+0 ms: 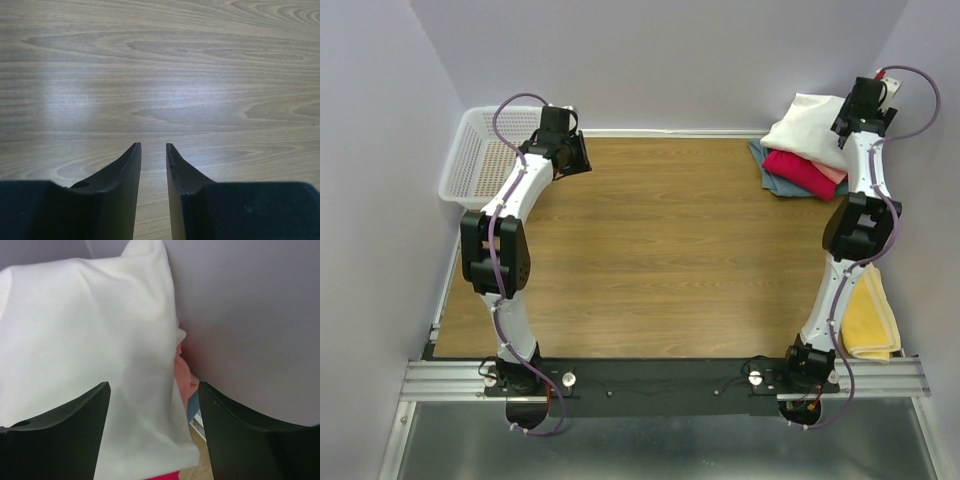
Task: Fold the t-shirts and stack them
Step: Neatly place the folded tshirt to the corner
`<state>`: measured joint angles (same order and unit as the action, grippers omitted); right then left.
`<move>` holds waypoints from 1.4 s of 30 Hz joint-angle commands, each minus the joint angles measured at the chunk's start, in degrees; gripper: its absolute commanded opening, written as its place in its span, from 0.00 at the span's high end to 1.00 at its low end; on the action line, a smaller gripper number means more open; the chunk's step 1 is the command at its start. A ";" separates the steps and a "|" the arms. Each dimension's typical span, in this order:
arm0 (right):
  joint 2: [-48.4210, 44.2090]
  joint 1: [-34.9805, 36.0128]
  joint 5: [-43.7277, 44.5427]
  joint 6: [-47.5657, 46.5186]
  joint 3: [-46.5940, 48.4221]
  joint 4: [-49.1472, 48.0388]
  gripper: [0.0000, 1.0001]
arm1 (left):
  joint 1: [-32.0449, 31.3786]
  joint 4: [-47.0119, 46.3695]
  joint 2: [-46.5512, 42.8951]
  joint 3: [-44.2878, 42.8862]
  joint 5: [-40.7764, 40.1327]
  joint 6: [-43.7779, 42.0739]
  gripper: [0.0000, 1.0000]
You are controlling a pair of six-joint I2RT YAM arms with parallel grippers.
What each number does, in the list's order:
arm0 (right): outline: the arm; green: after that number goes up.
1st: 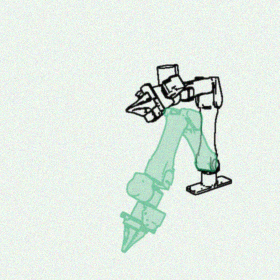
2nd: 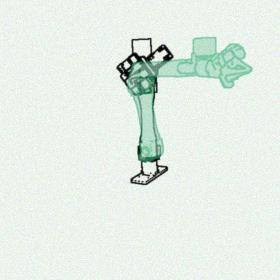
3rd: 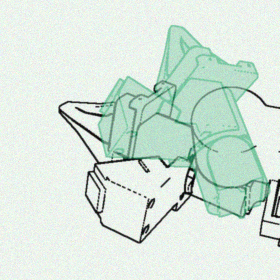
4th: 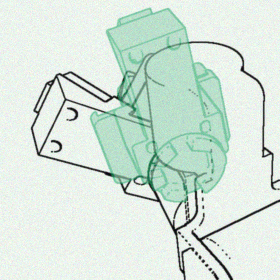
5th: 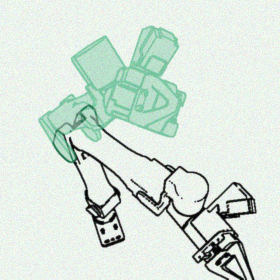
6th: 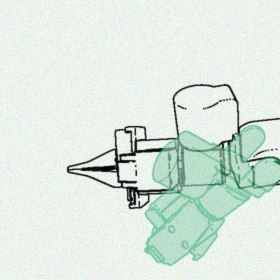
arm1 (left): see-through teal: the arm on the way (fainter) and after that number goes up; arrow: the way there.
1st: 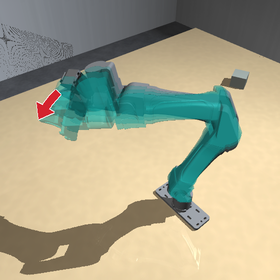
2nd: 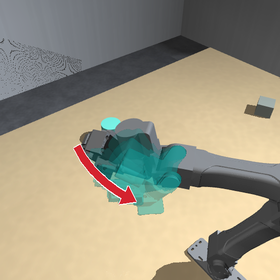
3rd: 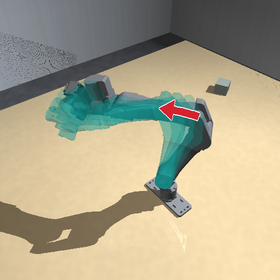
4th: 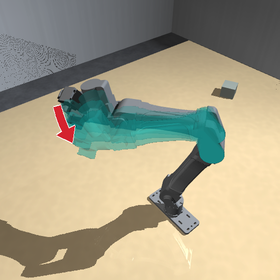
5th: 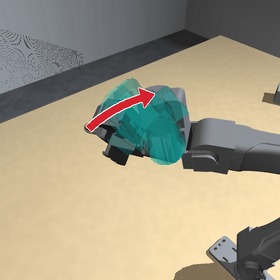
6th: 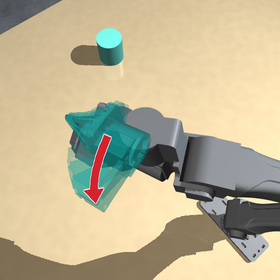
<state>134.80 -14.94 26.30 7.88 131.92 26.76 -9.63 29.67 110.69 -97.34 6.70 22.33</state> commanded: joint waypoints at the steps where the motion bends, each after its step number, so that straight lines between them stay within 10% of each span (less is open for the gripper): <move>1: -8.32 2.36 1.82 1.09 -1.83 0.39 0.21 | -0.74 -0.67 -0.39 0.92 -0.72 0.09 0.65; 25: 8.54 9.23 -4.42 4.95 7.74 0.57 0.24 | -1.62 -2.60 -2.33 5.14 -0.99 -0.79 0.65; 42: -4.81 9.14 -9.78 14.00 -25.56 11.56 0.34 | -1.62 -4.09 2.24 1.10 0.86 -0.97 0.65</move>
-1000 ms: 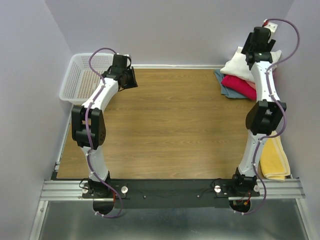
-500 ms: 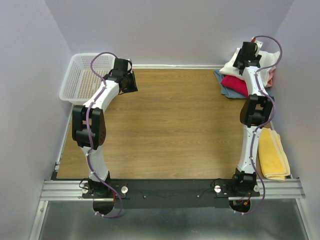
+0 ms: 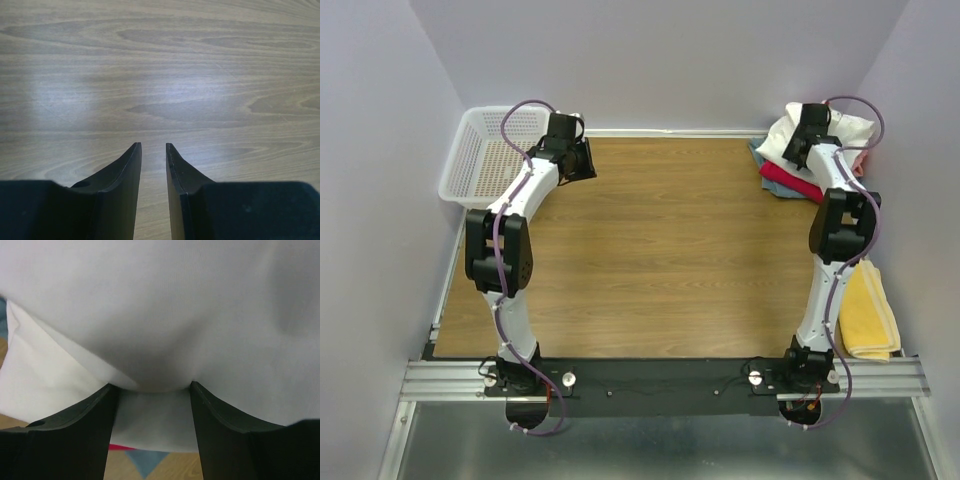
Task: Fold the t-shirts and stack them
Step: Neatly place the folded tshirt to the corner
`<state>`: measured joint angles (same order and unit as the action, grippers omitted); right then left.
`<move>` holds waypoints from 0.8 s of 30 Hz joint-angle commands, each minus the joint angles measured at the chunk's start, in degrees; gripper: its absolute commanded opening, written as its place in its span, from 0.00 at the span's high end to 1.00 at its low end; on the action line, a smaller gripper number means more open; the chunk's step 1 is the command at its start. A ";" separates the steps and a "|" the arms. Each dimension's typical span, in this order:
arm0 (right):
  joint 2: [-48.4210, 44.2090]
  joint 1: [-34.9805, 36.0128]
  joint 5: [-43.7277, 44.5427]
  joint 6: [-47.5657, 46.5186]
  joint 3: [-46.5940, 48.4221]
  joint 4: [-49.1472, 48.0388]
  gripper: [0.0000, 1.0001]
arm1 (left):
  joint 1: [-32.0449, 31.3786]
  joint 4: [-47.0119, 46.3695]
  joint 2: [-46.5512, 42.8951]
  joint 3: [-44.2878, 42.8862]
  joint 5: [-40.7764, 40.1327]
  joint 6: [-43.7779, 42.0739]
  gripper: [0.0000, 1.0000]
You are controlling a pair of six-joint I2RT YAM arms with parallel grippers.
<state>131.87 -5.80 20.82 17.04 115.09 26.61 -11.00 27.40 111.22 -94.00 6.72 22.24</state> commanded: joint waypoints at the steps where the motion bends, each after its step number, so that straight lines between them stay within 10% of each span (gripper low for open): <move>1: -2.32 0.00 -4.30 4.76 -9.96 11.62 0.34 | -0.25 -2.08 1.81 -2.42 1.01 -0.88 0.65; 24: 1.89 0.00 0.28 1.33 15.60 9.69 0.36 | -0.33 -3.14 -1.79 2.50 0.75 -3.43 0.65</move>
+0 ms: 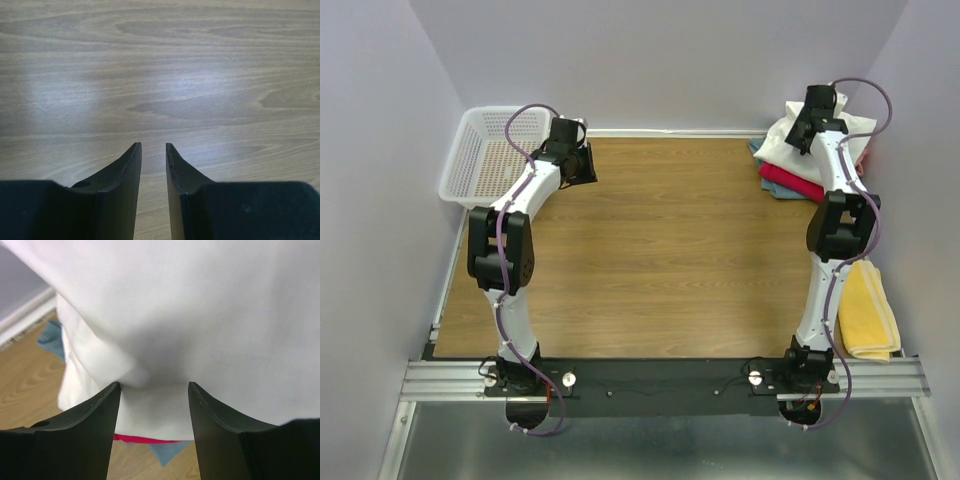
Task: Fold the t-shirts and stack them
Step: Neatly place the folded tshirt to the corner
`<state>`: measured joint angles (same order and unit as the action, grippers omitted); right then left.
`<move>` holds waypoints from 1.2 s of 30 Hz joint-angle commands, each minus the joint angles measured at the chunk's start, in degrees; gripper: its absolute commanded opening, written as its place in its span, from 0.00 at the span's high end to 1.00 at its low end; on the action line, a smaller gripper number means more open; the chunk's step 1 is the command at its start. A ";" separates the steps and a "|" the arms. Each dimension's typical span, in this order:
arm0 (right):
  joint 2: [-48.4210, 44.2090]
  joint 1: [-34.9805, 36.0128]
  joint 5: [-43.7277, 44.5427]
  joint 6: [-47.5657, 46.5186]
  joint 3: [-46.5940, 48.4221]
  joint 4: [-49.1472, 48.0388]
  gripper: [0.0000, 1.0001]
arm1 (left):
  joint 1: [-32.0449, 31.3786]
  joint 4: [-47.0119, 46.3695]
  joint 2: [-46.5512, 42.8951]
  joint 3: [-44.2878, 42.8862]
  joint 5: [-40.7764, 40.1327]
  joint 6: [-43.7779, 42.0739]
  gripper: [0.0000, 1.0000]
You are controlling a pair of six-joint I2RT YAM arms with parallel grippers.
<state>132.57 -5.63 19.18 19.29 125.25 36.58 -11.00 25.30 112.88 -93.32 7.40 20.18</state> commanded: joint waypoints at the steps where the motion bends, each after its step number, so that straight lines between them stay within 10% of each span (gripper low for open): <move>1: 1.37 -0.17 2.09 -0.83 6.23 -0.19 0.36 | -0.33 -1.04 -3.54 2.17 -0.01 -1.46 0.65; 36: 15.96 -5.27 6.23 -1.45 19.86 -10.47 0.35 | -1.04 -0.25 -5.57 4.90 1.13 -2.69 0.66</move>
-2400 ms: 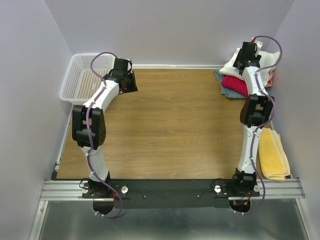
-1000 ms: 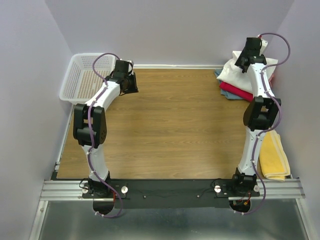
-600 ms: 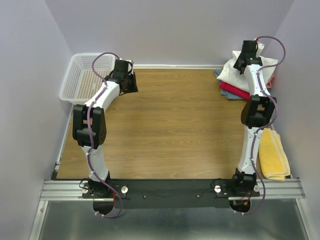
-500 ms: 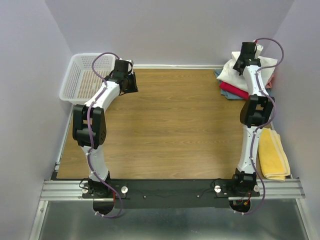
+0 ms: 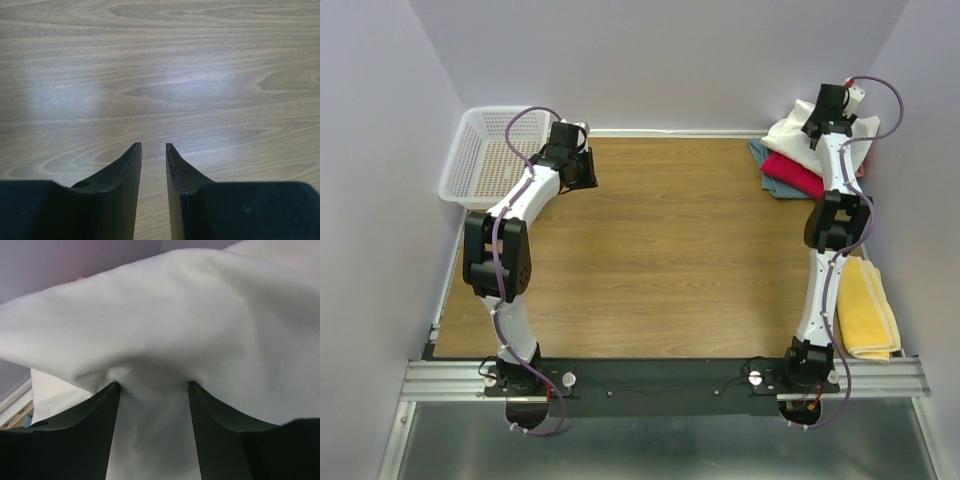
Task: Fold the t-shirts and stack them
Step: Neatly place the folded tshirt to the corner, then reset both grippers
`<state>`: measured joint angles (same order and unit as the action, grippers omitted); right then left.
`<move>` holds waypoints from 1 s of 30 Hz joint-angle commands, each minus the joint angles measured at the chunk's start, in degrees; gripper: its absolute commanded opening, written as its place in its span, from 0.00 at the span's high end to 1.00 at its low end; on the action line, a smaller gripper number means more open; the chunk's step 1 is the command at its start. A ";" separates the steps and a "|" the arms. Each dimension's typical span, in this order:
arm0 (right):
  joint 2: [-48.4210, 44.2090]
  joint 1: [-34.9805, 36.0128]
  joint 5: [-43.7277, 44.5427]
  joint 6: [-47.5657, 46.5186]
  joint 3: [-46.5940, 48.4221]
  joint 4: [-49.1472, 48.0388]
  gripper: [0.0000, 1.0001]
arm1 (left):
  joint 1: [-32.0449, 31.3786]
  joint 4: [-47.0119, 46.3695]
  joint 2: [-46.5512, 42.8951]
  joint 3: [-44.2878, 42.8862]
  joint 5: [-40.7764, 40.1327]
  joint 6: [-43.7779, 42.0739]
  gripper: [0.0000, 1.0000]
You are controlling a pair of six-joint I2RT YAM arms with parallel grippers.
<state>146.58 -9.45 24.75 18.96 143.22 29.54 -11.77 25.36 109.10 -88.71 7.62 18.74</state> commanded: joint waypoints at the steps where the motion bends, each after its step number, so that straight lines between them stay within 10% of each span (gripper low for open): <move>1: 1.60 -1.45 0.30 -1.12 1.80 -3.61 0.35 | -0.27 -0.32 -1.78 0.11 0.82 -1.25 0.66; 11: -13.50 -1.27 -6.12 1.60 -2.85 -4.58 0.34 | -0.36 -2.42 -2.75 -2.35 -0.50 -3.36 0.66; 26: -40.22 9.28 -16.22 -1.47 -33.58 -3.79 0.33 | -1.50 -10.85 -13.55 4.76 -0.85 -3.63 0.55; 30: -46.02 15.41 -20.35 -2.17 -41.06 -2.21 0.29 | -1.85 -13.93 -18.64 8.63 -0.06 -3.36 0.14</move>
<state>105.43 1.10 10.20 18.48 110.39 23.90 -13.04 16.43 95.94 -83.74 7.49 15.90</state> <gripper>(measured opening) 0.692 0.715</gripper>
